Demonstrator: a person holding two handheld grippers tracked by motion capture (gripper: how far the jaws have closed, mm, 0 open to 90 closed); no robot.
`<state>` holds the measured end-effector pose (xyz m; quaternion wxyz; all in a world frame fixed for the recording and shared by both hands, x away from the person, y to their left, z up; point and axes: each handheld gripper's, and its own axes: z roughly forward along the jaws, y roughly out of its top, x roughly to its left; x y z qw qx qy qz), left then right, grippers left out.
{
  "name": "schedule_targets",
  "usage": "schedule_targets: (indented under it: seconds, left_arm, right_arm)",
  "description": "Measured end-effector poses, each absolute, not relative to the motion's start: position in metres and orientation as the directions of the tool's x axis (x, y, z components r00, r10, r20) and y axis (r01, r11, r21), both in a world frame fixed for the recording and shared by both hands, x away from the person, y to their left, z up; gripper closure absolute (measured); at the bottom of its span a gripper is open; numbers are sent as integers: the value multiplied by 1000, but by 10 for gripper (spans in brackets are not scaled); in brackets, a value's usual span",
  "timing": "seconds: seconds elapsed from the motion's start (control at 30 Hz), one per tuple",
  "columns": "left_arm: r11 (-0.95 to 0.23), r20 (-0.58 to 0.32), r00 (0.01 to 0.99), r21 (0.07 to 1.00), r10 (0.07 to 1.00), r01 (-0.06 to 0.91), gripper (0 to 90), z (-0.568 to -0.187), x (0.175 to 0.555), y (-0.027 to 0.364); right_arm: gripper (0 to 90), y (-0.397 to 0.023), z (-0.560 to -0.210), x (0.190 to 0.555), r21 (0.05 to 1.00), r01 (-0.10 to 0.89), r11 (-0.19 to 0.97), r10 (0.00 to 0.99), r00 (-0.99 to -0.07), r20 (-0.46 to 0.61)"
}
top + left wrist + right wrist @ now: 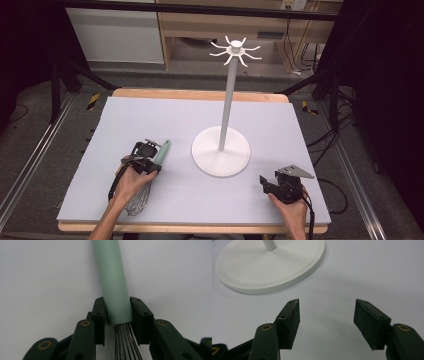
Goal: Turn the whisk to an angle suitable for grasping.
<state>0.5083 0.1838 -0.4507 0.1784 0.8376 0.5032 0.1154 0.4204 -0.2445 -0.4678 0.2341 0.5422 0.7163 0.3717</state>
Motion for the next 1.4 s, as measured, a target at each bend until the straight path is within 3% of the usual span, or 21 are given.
schedule_targets:
  seconds: [0.83, 1.4]
  left_arm:
    - [-402, -37, 482, 497, 875, 769, 687, -425, 489, 193]
    - [-321, -68, 495, 683, 866, 656, 688, -390, 465, 209]
  right_arm:
    - [382, -245, -467, 420, 790, 597, 136, 950, -305, 66]
    - [383, -246, -467, 419, 794, 593, 134, 951, -303, 66]
